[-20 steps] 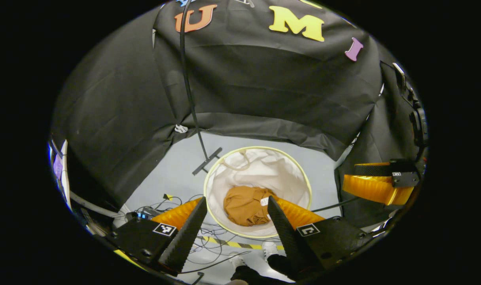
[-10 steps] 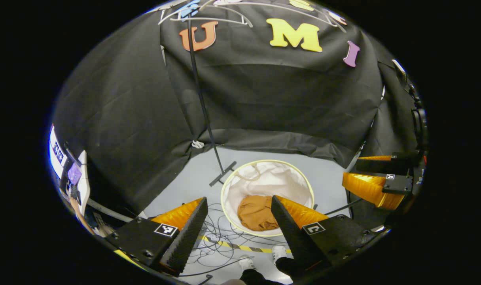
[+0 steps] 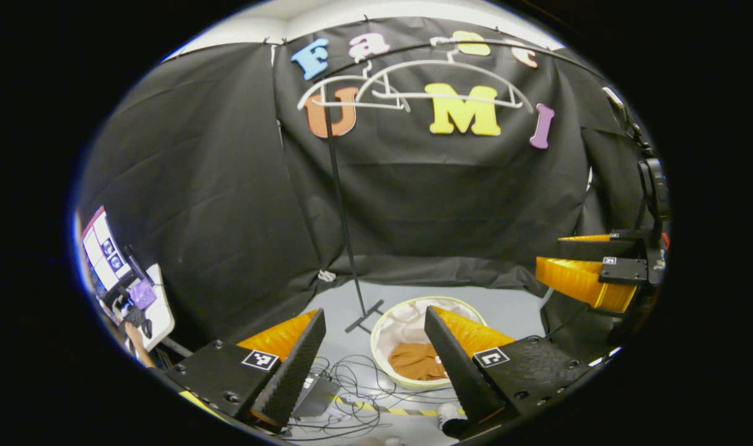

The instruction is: Grasp the clothes on the hanger with both hands and then place them into the laundry hamper below.

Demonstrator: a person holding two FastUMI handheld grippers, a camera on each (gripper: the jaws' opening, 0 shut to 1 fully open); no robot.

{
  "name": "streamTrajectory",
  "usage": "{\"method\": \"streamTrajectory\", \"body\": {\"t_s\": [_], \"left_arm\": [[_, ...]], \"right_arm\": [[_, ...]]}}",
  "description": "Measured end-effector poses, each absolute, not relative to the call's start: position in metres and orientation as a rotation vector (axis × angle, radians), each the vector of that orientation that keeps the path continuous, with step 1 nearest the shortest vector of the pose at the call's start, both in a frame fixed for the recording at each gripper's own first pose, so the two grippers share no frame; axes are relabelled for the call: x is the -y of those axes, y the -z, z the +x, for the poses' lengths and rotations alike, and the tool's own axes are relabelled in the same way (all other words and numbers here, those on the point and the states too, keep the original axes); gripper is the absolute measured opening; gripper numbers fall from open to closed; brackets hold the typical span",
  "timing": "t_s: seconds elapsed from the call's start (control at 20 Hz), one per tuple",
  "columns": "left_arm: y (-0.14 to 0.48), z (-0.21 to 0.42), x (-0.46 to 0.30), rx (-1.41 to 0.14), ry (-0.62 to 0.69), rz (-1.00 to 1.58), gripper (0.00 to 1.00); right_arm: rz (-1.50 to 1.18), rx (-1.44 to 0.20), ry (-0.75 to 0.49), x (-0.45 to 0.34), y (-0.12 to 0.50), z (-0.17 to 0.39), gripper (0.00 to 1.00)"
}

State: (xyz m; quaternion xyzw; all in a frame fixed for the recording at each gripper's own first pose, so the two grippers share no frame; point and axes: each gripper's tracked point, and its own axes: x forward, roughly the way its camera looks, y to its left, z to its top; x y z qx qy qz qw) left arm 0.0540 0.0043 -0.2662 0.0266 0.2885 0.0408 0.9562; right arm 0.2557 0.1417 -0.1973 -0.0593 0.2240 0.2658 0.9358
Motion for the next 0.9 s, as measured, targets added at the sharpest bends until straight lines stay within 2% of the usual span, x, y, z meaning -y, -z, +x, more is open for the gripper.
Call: {"method": "streamTrajectory", "body": {"t_s": [0.05, 0.25, 0.3, 0.35, 0.4, 0.5, 0.65, 0.9], "left_arm": [[0.25, 0.047, -0.012, -0.552, -0.074, 0.054, 1.0], [0.181, 0.017, -0.043, -0.407, -0.061, 0.075, 0.99], [0.163, 0.009, -0.051, -0.369, -0.057, 0.079, 0.97], [0.144, 0.002, -0.058, -0.332, -0.056, 0.08, 1.0], [0.127, -0.006, -0.064, -0.295, -0.056, 0.08, 0.97], [0.093, -0.025, -0.079, -0.226, -0.07, 0.072, 0.99], [0.058, -0.053, -0.097, -0.147, -0.089, 0.017, 1.0], [0.033, -0.091, -0.115, -0.088, -0.177, -0.035, 1.0]], "right_arm": [[-0.111, -0.424, -0.535, -0.147, 0.177, 0.244, 0.83], [-0.063, -0.293, -0.496, -0.167, 0.109, 0.192, 1.0], [-0.051, -0.261, -0.485, -0.171, 0.093, 0.178, 1.0], [-0.039, -0.232, -0.476, -0.174, 0.078, 0.164, 0.96], [-0.022, -0.208, -0.474, -0.18, 0.066, 0.148, 0.96], [0.01, -0.159, -0.464, -0.184, 0.042, 0.121, 1.0], [0.034, -0.102, -0.452, -0.18, 0.012, 0.086, 1.0], [0.034, -0.026, -0.406, -0.167, -0.007, 0.061, 1.0]]}}
